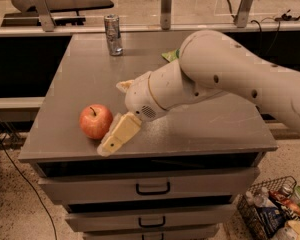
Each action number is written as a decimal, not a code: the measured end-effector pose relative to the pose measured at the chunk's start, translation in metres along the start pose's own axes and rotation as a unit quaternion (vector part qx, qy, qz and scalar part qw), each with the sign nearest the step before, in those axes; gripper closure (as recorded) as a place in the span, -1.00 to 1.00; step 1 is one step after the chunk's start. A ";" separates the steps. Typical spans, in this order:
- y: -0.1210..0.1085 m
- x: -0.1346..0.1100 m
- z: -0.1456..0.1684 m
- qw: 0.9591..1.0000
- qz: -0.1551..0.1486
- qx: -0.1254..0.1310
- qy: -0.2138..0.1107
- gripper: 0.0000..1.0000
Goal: Move apple near redbull can
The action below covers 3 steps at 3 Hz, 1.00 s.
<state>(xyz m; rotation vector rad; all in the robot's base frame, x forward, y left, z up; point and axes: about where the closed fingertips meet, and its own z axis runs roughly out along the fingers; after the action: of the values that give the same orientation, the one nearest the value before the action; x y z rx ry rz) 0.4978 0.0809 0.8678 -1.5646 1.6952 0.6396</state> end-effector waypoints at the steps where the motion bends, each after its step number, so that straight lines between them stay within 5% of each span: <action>1: 0.015 -0.015 0.029 0.999 0.007 -0.018 -0.027 -1.00; 3: 0.023 -0.022 0.051 0.998 0.037 -0.019 -0.044 -0.19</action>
Offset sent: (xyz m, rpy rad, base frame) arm -0.0178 0.0699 -0.0294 0.1231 0.1092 -0.0046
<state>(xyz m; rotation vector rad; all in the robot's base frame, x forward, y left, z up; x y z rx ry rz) 0.4838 0.1371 0.8516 -1.4825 1.6898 0.7716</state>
